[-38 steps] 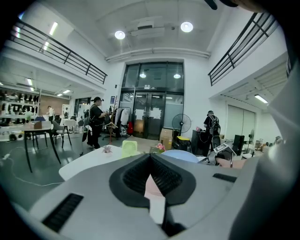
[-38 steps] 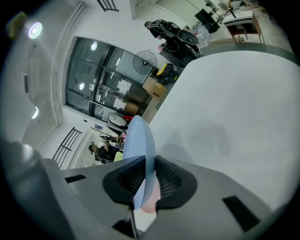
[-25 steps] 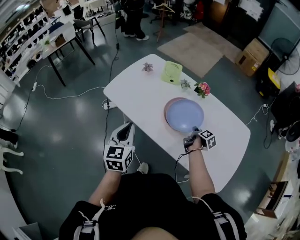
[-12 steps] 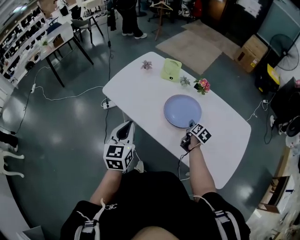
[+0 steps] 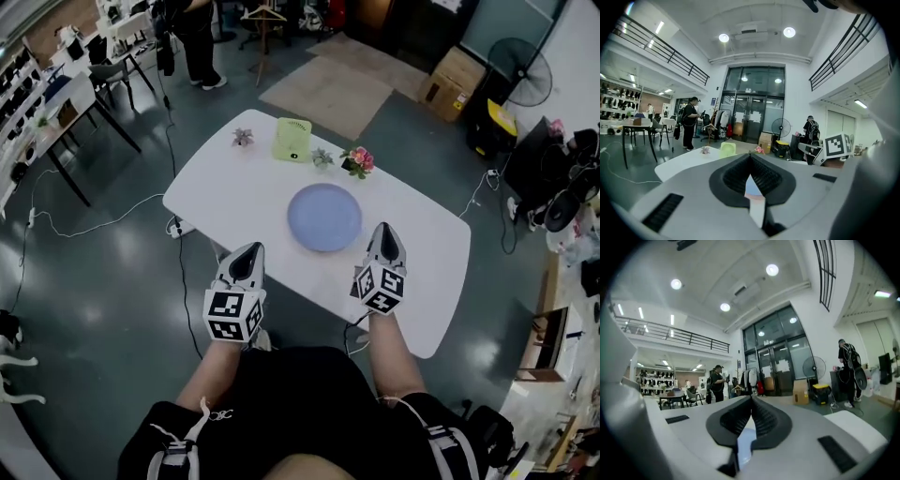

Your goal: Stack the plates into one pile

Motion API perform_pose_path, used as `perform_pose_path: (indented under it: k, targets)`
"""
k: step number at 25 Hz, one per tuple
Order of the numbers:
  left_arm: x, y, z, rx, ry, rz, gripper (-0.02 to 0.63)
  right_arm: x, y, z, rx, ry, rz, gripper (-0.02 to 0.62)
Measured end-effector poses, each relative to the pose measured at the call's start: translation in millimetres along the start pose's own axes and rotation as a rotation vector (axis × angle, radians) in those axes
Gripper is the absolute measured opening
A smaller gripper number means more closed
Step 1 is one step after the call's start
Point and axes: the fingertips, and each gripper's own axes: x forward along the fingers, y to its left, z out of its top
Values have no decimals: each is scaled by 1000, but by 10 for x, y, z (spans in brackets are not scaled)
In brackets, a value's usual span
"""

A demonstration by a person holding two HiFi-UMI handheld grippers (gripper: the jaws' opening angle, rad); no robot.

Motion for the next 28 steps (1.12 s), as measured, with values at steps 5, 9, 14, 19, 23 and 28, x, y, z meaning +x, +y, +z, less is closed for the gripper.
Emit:
perform_pose_path:
  k: [5,9,14,19,23,28]
  targets:
    - [130,-176,-4,11,-7,-50,12,-290,244,257,-63,-45,80,15]
    - [238,-259,39,21,-12,-73,12,-384,289,232,-7,-22,119,14]
    - [342,-332,66,33,-13,-86,12,-395,309,263,4,-29,152,14]
    - [396,-380,80,43,-16,-93,12,-364,315,258,7,-30,165,14]
    - [389,-350,79,47,-21,-87,12,-352,367,255,20,-43,191,14]
    - [370,-383,120,51,-27,-82,12,-357,356,304,27,-51,199,14]
